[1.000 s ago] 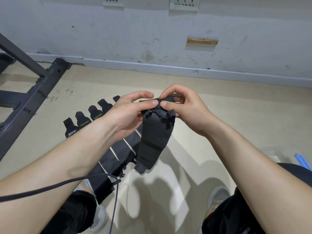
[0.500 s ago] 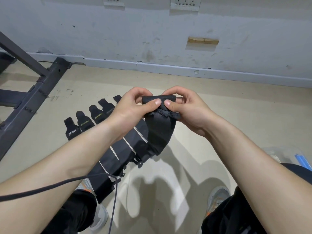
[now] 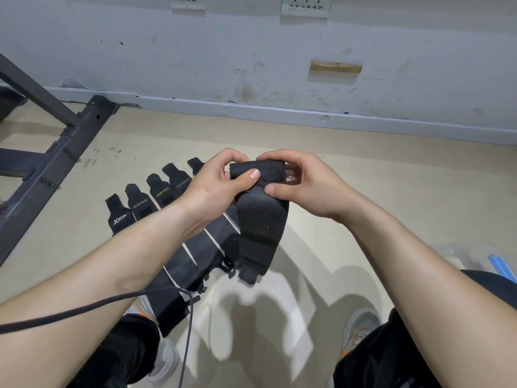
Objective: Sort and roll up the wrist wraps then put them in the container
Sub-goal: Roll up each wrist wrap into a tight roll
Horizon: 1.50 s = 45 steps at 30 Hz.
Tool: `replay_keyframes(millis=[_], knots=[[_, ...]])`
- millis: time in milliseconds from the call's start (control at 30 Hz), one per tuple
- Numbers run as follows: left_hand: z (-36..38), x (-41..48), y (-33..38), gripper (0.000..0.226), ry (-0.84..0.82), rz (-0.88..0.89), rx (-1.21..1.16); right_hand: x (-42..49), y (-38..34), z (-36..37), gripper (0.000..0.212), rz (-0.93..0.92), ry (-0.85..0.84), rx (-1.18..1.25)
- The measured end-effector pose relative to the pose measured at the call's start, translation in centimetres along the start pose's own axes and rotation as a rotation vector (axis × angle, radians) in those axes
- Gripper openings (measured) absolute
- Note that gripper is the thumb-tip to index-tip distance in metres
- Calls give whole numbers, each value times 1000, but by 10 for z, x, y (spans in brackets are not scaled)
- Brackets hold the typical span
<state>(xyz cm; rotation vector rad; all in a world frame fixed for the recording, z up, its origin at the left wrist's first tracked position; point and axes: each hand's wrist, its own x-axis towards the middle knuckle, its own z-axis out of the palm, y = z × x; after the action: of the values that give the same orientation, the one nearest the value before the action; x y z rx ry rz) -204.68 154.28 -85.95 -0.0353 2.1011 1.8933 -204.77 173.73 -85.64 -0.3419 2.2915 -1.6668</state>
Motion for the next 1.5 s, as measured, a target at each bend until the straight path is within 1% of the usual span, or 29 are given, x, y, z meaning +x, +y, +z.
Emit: replay_keyframes(millis=[67, 133, 200, 333, 367, 467, 567, 633, 733, 800, 933, 1000, 1067, 1100, 1200, 1267, 1333, 1400, 1500], knots=[[-1, 1, 0, 8, -26, -31, -56, 0, 0, -3, 45, -17, 13, -63], [-1, 0, 1, 10, -56, -55, -101, -2, -2, -3, 43, -16, 22, -66], [-1, -2, 4, 12, -75, -34, -114, -4, -3, -3, 36, 3, 36, 28], [2, -7, 11, 15, -43, 48, -116, -7, -7, -1, 26, 7, 51, 175], [3, -8, 11, 16, -26, 56, -131, -7, -9, 1, 27, 19, 94, 183], [3, -7, 12, 17, 31, 51, -175, -5, -8, 7, 31, 91, 329, 134], [3, -7, 12, 17, 84, 62, -182, 0, -1, 8, 29, 102, 461, 7], [8, -9, 9, 17, 134, 93, -127, 0, -1, 16, 29, 62, 539, -115], [17, -8, 2, 17, 248, 151, -32, -6, -2, 35, 26, -95, 621, -267], [18, -8, 0, 18, 295, 150, -21, -7, 2, 43, 18, -194, 615, -339], [16, -9, 1, 16, 264, 113, -104, -7, 6, 38, 3, -255, 517, -352], [13, -9, 4, 18, 248, 95, -138, -7, 6, 35, 6, -241, 486, -339], [11, -8, 7, 18, 211, 75, -158, -6, 7, 32, 6, -177, 502, -304], [11, -8, 7, 17, 184, 64, -162, -5, 6, 31, 12, -134, 510, -253], [9, -9, 7, 18, 113, 32, -177, -4, 1, 26, 41, -11, 514, -51], [8, -9, 7, 19, 56, 4, -221, -7, -2, 22, 49, 48, 432, 26], [6, -9, 8, 21, 9, -21, -242, -7, -1, 20, 43, 26, 333, 18], [6, -10, 8, 23, -15, -26, -223, -6, 1, 19, 32, -37, 304, -19], [6, -9, 9, 25, -14, -2, -202, -5, 1, 19, 28, -71, 257, 77]])
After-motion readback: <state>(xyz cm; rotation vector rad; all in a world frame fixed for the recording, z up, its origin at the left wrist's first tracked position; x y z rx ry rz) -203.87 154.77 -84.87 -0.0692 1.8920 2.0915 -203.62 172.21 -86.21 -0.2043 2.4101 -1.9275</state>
